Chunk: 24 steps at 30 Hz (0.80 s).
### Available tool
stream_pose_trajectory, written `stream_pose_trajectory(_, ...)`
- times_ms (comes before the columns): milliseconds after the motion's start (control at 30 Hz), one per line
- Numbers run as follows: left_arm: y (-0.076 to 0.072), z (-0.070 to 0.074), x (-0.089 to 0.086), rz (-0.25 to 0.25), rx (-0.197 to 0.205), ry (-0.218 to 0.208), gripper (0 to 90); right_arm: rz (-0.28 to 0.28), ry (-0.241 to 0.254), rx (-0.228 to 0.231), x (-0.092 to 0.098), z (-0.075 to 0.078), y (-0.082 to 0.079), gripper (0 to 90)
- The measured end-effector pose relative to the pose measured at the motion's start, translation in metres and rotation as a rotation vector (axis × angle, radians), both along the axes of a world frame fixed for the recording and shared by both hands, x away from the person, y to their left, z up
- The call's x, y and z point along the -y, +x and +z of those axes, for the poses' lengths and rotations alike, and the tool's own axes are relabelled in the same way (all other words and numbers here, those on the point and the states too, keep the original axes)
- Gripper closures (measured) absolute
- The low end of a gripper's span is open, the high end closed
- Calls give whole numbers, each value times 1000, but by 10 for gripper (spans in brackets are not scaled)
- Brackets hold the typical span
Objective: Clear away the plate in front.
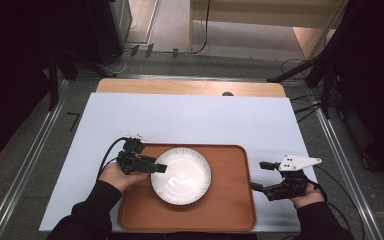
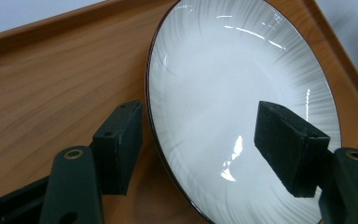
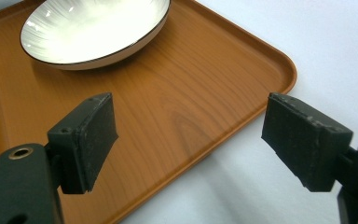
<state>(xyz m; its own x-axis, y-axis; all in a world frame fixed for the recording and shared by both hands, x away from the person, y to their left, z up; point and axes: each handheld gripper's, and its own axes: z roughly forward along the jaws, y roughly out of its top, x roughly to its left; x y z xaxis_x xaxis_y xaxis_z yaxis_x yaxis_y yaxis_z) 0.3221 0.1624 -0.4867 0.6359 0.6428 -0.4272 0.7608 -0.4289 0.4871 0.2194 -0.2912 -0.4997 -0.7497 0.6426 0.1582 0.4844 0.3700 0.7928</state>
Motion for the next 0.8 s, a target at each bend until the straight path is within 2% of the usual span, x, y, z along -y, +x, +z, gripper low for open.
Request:
stream_pose_trajectory(200, -2, 4, -2, -27, 22, 15, 317, -7, 1, -1, 2, -1, 0, 187)
stream_pose_trajectory(300, -1, 6, -7, -17, 5, 0, 304, -7, 3, 0, 3, -1, 0, 186)
stream_pose_trajectory(367, -2, 8, -9, -13, 27, 30, 303, -8, 4, 0, 3, -1, 0, 187)
stream_pose_trajectory(467, -2, 9, -13, -16, 42, 43, 303, -6, -1, -1, 3, -1, -1, 187)
stream_pose_trajectory(567, -5, 13, -19, -10, 70, 42, 283, -9, -1, 0, 2, 0, -1, 187)
stream_pose_trajectory(633, -7, 15, -22, -16, 75, 24, 269, -14, -1, 1, 2, 0, -1, 186)
stream_pose_trajectory(667, -7, 15, -22, -16, 75, 24, 267, -11, -1, 2, 2, 0, -1, 186)
stream_pose_trajectory(700, -9, 17, -25, -18, 98, 31, 267, -13, 0, -1, 2, 0, -1, 186)
stream_pose_trajectory(800, -10, 18, -28, -27, 108, 28, 266, -11, -1, -3, 2, 0, -1, 186)
